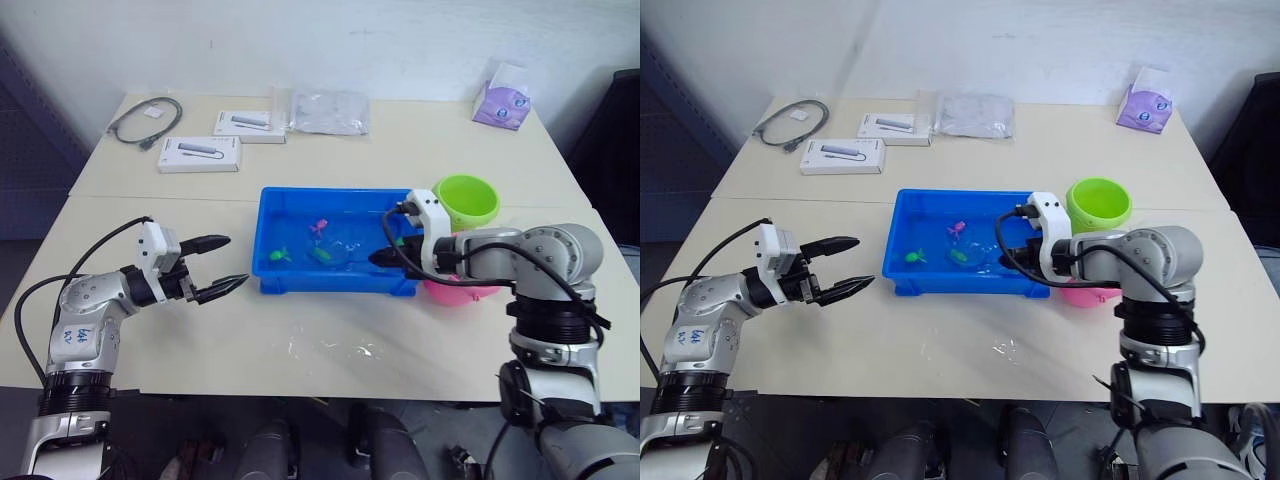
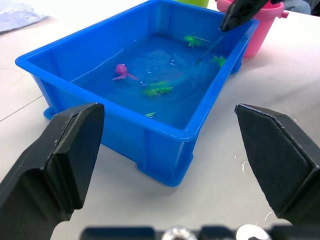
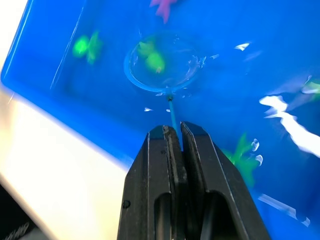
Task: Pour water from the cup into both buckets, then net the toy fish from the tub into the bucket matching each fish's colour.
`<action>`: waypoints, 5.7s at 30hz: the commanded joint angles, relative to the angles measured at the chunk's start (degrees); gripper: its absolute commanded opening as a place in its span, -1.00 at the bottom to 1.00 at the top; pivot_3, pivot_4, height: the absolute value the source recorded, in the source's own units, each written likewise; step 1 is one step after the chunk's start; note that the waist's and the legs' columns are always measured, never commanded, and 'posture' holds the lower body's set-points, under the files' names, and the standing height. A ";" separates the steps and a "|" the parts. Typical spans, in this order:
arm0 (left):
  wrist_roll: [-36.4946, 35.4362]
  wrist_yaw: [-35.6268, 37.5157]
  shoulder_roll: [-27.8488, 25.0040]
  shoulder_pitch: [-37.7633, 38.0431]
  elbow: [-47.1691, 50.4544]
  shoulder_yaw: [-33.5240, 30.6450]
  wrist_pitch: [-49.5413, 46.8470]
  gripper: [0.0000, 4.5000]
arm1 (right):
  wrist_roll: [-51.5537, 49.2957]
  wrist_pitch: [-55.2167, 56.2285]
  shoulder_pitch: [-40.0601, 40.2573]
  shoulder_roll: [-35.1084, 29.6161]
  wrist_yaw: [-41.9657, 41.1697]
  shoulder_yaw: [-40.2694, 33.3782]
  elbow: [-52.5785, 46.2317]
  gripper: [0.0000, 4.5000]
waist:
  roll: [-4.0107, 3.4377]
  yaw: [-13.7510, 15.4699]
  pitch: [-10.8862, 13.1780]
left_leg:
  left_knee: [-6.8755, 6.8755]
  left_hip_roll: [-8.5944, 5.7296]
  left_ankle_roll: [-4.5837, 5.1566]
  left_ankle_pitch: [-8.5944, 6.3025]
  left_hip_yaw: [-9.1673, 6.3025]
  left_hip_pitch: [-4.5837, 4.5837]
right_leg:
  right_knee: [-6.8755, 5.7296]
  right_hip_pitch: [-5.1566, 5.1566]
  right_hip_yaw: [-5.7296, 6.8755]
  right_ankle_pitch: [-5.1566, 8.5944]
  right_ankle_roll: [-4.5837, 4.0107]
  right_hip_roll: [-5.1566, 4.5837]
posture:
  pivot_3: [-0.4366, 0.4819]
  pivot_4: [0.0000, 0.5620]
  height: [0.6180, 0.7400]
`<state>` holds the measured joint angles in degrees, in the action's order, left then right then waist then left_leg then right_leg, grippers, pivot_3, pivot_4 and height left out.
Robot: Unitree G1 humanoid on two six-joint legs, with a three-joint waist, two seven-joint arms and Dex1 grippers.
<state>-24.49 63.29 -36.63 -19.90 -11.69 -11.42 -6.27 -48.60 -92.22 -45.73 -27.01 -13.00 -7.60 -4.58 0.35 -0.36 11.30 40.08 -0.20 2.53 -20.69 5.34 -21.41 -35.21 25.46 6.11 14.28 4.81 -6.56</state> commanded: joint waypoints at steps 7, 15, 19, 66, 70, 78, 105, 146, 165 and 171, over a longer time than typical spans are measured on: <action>-0.76 -0.58 -0.34 0.00 2.11 -0.73 0.41 1.00 | 6.70 10.86 0.52 -5.94 -0.71 4.37 -8.36 -1.00 | 0.00 -0.54 0.00 | -0.01 0.01 -0.01 0.00 0.03 0.02 | -0.02 0.02 -0.01 0.00 0.00 0.00 | -0.05 -0.47 1.00; -0.74 -0.73 -0.11 0.00 2.46 -0.26 0.33 1.00 | 18.59 24.81 -1.19 -12.60 -10.08 21.47 -8.92 -1.00 | 0.00 -1.14 0.00 | -0.02 0.00 -0.01 0.00 0.04 0.02 | 0.02 0.02 0.01 0.00 0.00 0.01 | -0.05 -0.47 1.00; -0.69 -0.70 0.00 -0.11 2.35 -0.17 0.49 1.00 | 22.06 29.55 -2.11 -11.00 -13.50 24.56 -6.77 -1.00 | 0.00 -1.25 0.00 | -0.02 0.01 -0.01 0.00 0.05 0.02 | 0.02 0.02 0.01 0.00 0.00 0.01 | -0.05 -0.47 1.00; -1.17 -0.71 -5.72 1.38 0.61 -3.86 -0.49 1.00 | 38.25 39.82 -5.71 -2.42 -33.07 32.89 -4.10 -1.00 | 0.00 -1.30 0.00 | -0.03 0.02 -0.06 0.00 0.00 0.02 | 0.03 0.03 0.07 0.00 0.00 -0.01 | -0.05 -0.47 1.00; -1.29 -1.39 -5.58 1.25 2.00 -3.73 -1.69 1.00 | 37.63 38.60 -5.72 -3.47 -34.33 31.58 -5.52 -1.00 | 0.00 -1.29 0.00 | -0.03 0.02 -0.06 0.00 -0.01 0.02 | 0.03 0.03 0.07 0.00 0.00 -0.01 | -0.05 -0.47 1.00; -1.44 -2.25 -5.44 0.28 4.09 -3.26 -3.65 1.00 | 34.04 37.05 -4.93 -5.28 -35.97 25.28 -5.61 -1.00 | 0.00 -1.26 0.00 | -0.03 0.01 -0.06 0.00 0.00 0.02 | 0.04 0.03 0.06 0.00 0.00 -0.02 | -0.05 -0.47 1.00; -2.12 1.07 1.08 -11.86 4.17 5.09 -6.99 1.00 | 17.71 41.45 28.85 -15.75 -35.26 -13.12 -30.16 -1.00 | 0.01 0.97 0.00 | -0.01 -0.02 -0.06 0.00 0.04 0.02 | 0.06 0.00 0.04 -0.02 0.03 0.07 | -0.05 -0.47 1.00; -0.16 9.69 10.04 -17.76 -7.52 11.50 -0.99 1.00 | 89.05 141.38 69.89 -17.62 5.32 -37.22 1.38 -1.00 | 0.01 1.38 -0.01 | -0.02 -0.03 -0.05 0.04 0.02 0.68 | 0.28 -0.78 -0.46 -0.06 0.11 0.36 | -0.05 -0.47 1.00; -0.05 8.88 10.64 -17.80 -7.24 11.62 -0.35 1.00 | 93.53 140.04 72.41 -22.94 13.10 -32.77 -1.47 -1.00 | 0.01 0.28 -0.01 | -0.09 0.03 -0.11 0.03 0.08 0.99 | 0.45 -0.98 -0.67 -0.03 0.06 0.22 | -0.05 -0.47 1.00; -0.17 9.16 11.37 -17.64 -6.41 12.31 -0.33 1.00 | 94.53 137.66 70.52 -23.72 14.43 -31.23 -1.80 -1.00 | 0.01 0.28 -0.01 | -0.08 0.03 -0.11 0.03 0.09 0.99 | 0.45 -0.98 -0.68 -0.03 0.06 0.21 | -0.05 -0.47 1.00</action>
<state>-24.40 72.17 -25.58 -37.58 -20.56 1.02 -7.30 45.75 45.26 24.81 -50.31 0.71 -39.72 -5.26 0.35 -0.08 11.29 39.99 -0.18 2.42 -20.67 5.43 -20.42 -34.76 24.48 5.42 14.25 4.86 -6.35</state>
